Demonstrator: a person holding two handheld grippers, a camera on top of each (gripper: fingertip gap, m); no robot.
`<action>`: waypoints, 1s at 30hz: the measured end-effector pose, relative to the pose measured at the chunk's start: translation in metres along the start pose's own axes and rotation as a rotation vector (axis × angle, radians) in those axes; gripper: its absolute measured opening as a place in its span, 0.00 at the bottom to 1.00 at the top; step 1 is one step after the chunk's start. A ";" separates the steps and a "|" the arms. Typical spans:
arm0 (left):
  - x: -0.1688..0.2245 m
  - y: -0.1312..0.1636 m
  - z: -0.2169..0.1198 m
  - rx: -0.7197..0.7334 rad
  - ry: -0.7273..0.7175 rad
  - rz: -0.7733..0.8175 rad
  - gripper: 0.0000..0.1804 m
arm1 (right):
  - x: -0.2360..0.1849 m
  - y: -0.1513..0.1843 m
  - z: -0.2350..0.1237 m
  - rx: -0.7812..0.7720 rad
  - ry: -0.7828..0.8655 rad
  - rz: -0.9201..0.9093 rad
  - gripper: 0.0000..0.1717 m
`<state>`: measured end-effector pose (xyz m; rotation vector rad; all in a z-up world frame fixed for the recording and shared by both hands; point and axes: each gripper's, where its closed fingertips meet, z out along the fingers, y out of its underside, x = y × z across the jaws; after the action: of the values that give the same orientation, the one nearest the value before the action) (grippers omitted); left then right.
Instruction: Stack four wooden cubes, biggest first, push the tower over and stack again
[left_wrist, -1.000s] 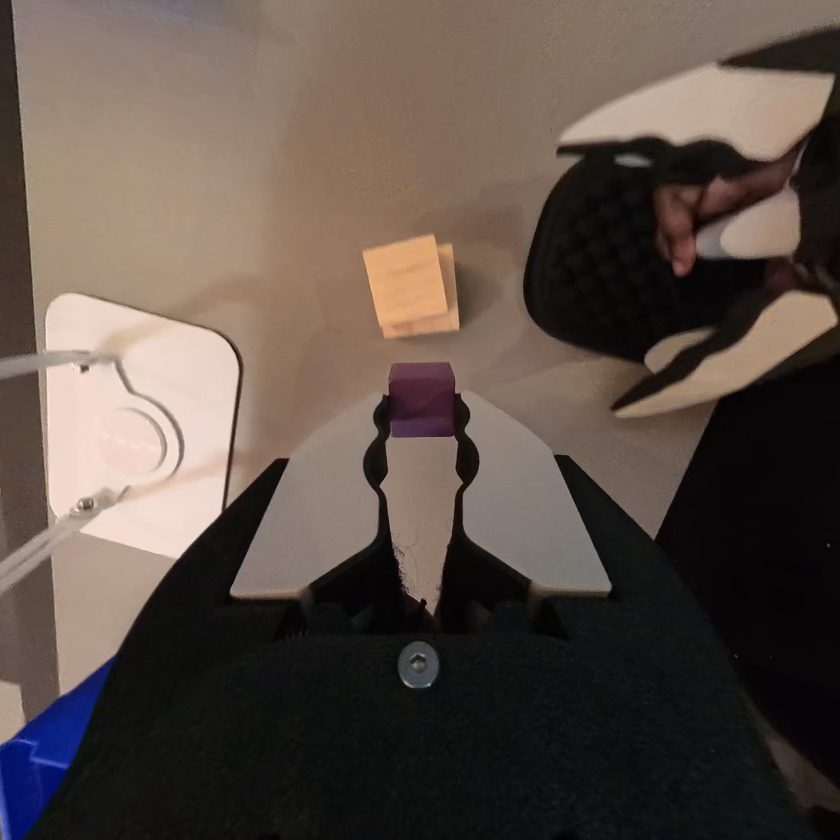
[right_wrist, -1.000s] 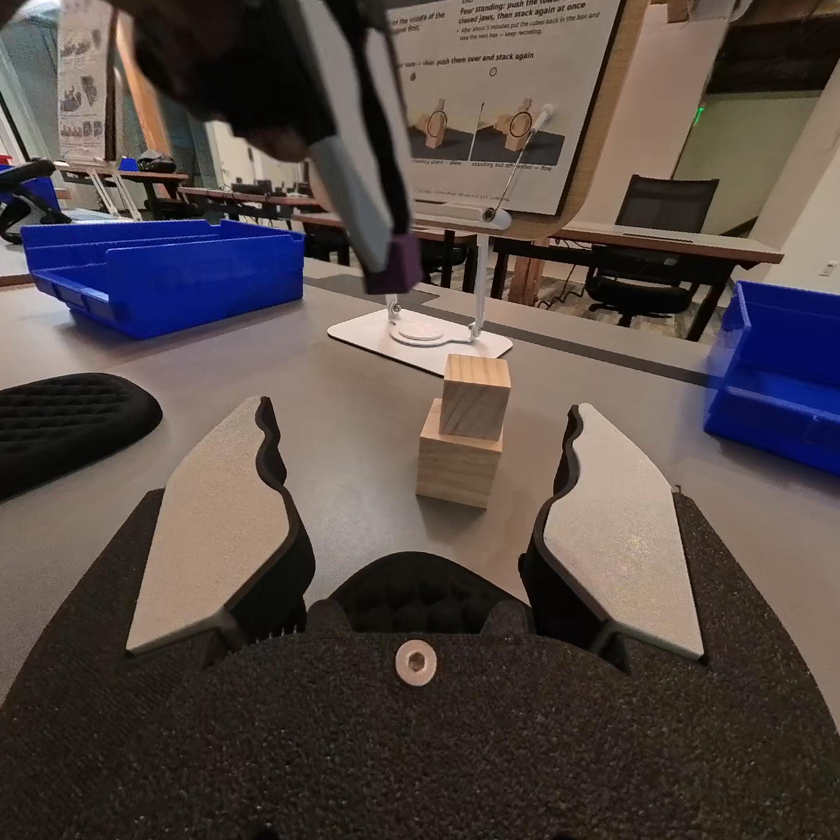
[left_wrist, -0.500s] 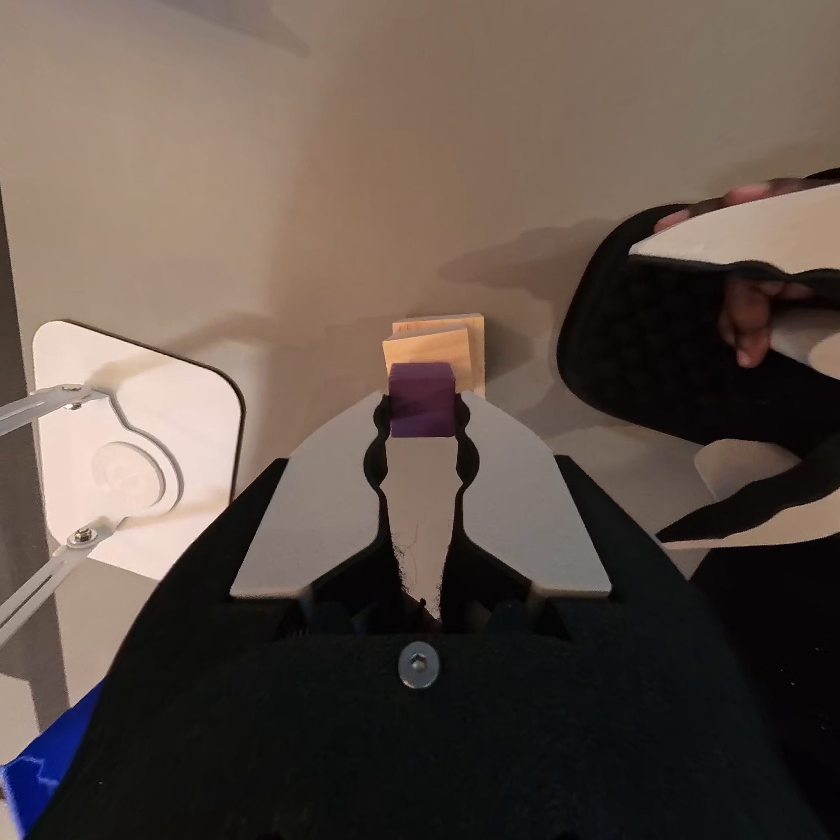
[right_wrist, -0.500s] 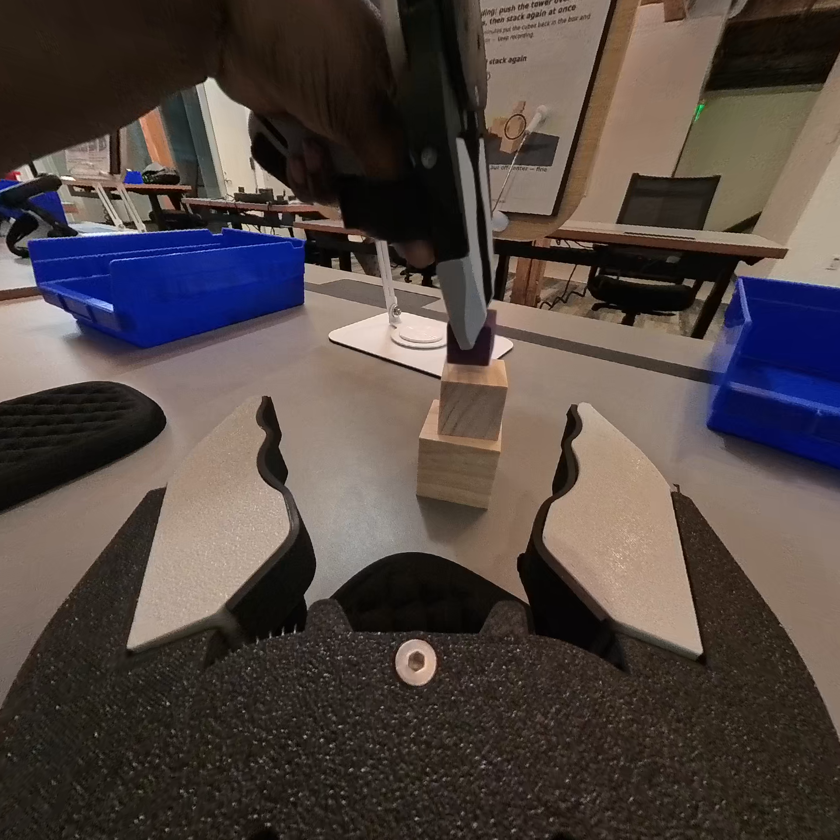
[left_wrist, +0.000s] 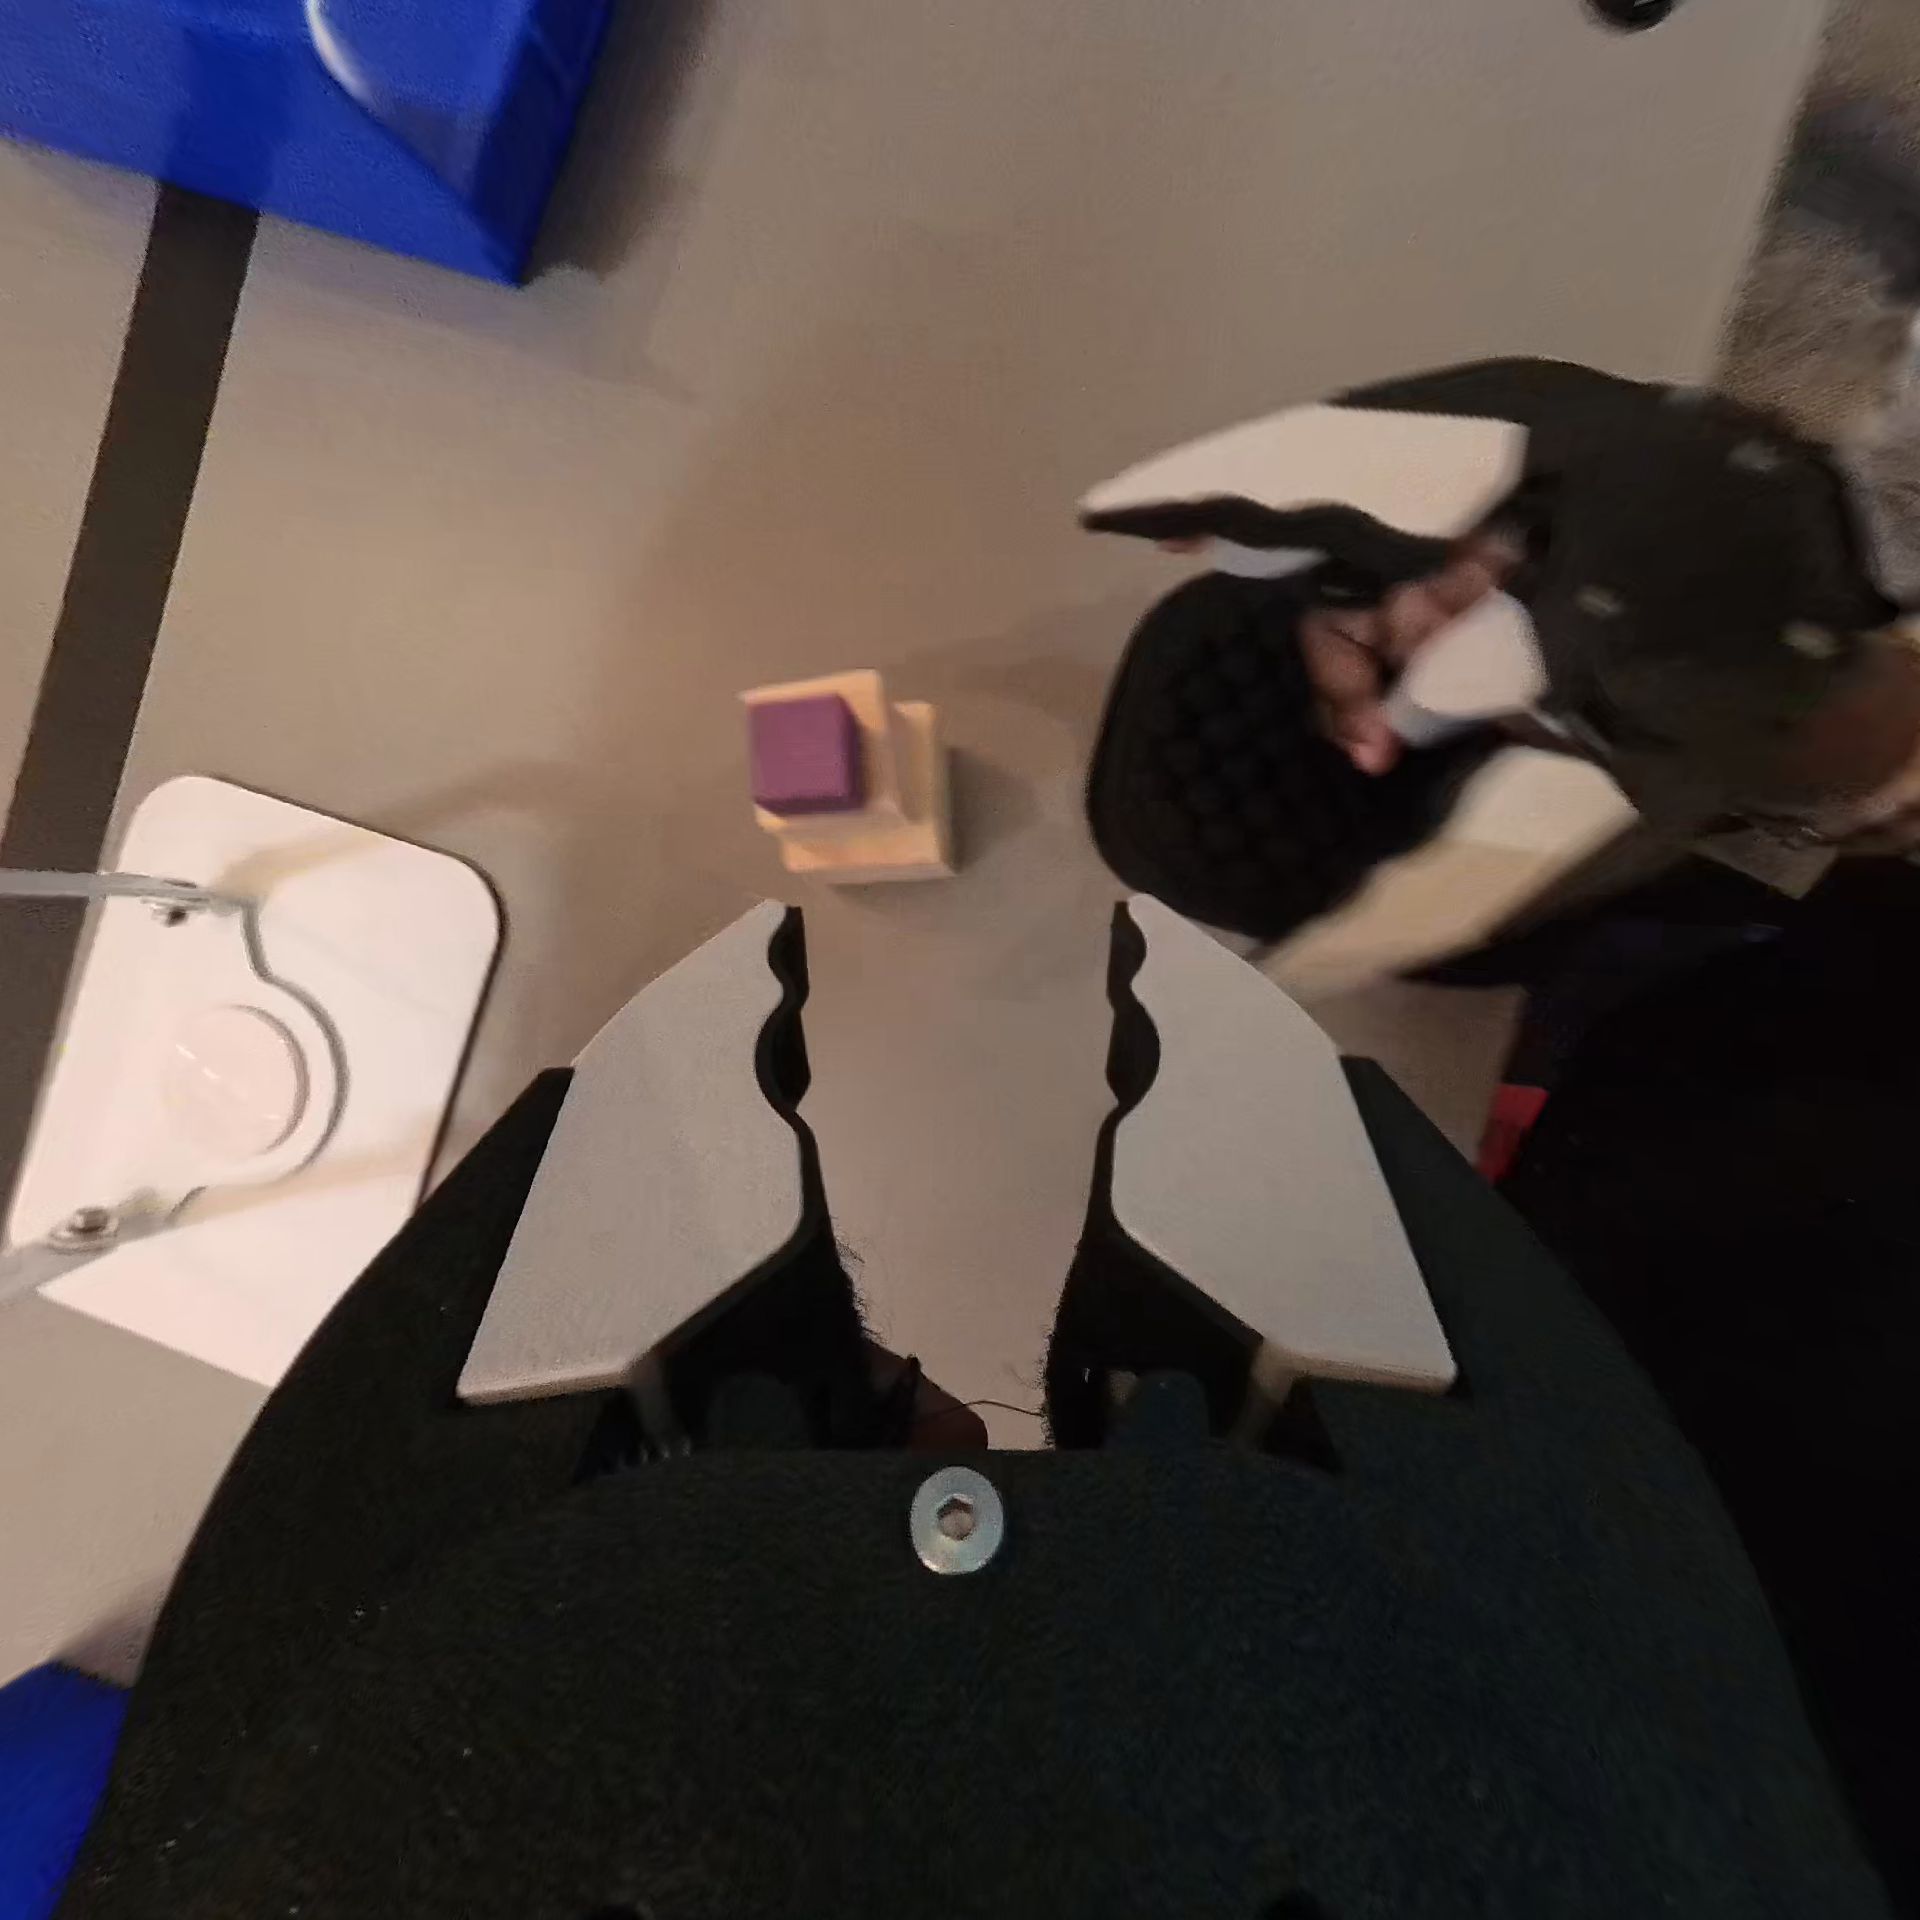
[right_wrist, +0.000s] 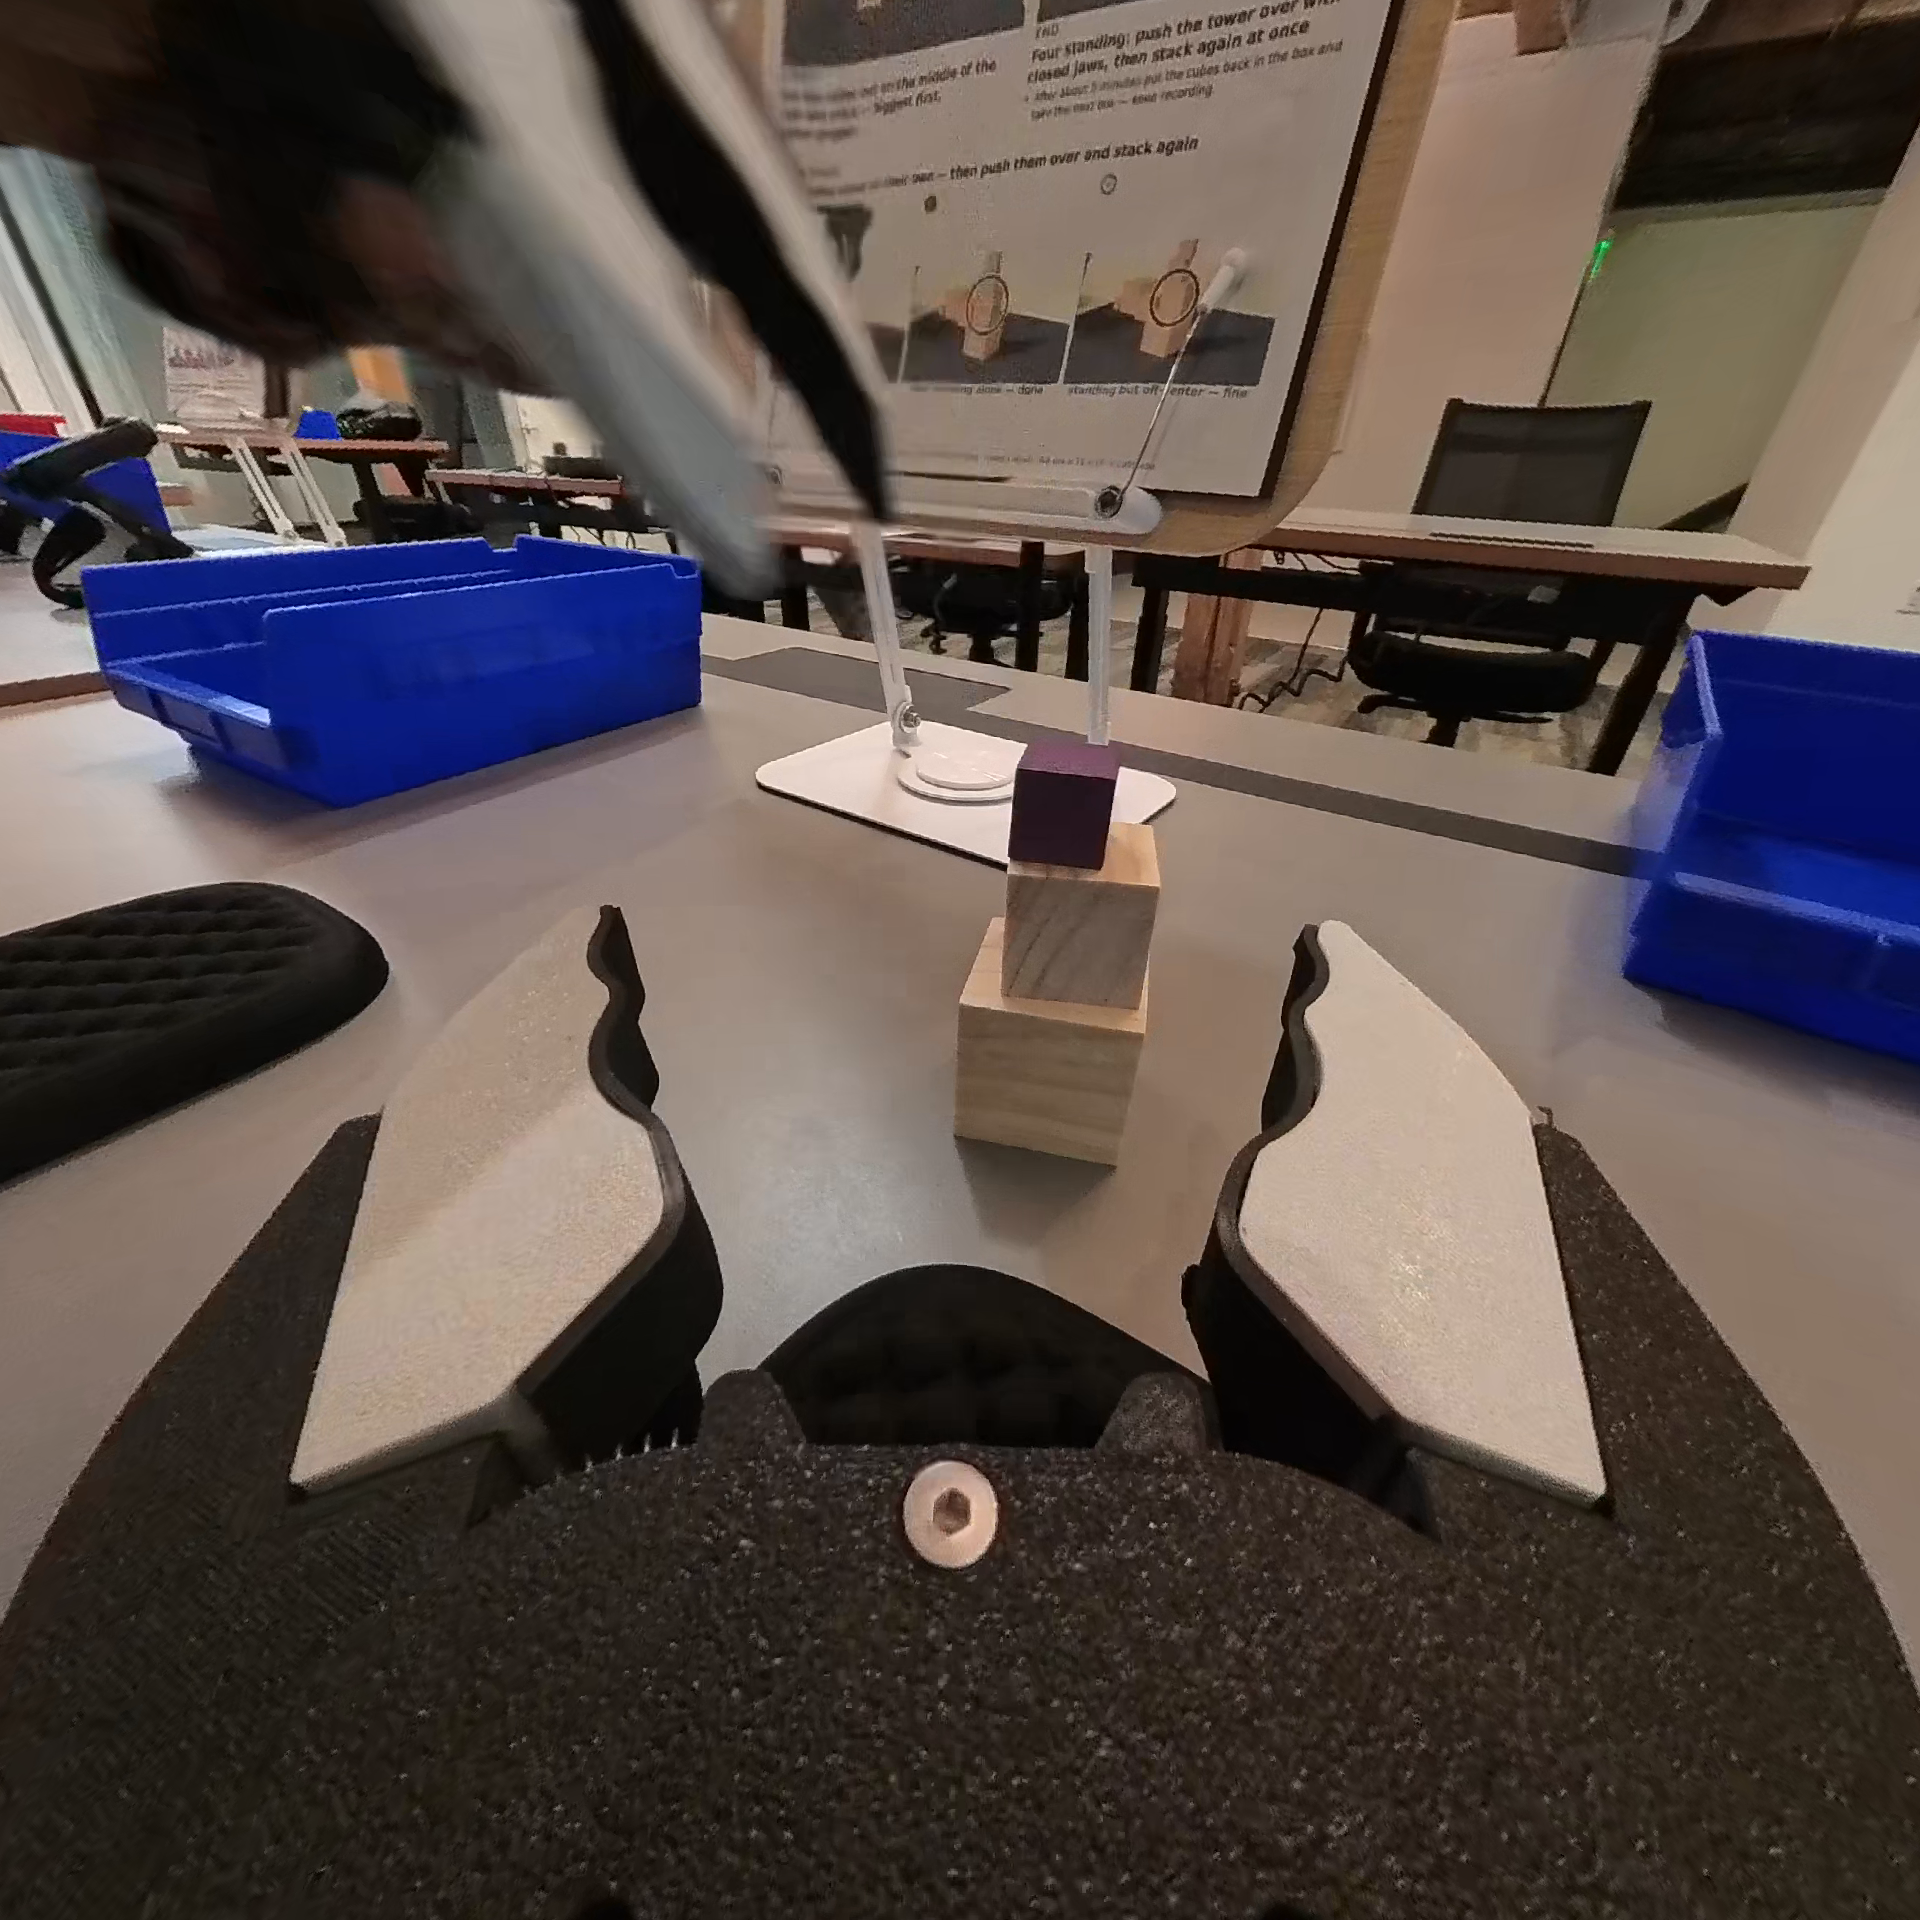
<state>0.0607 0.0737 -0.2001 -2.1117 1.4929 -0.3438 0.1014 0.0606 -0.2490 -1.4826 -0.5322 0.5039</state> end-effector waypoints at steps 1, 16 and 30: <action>0.017 0.009 -0.014 0.044 0.007 0.013 0.30 | 0.000 0.000 0.000 0.004 0.001 -0.002 0.67; 0.243 0.241 0.079 0.043 -0.040 -0.022 0.13 | -0.014 -0.002 -0.002 0.025 -0.009 -0.127 0.65; 0.238 0.275 0.137 -0.180 -0.002 0.107 0.13 | -0.008 -0.006 -0.005 0.054 -0.006 -0.068 0.61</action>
<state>-0.0057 -0.1800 -0.4868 -2.1558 1.6838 -0.1736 0.0984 0.0513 -0.2434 -1.4076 -0.5678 0.4666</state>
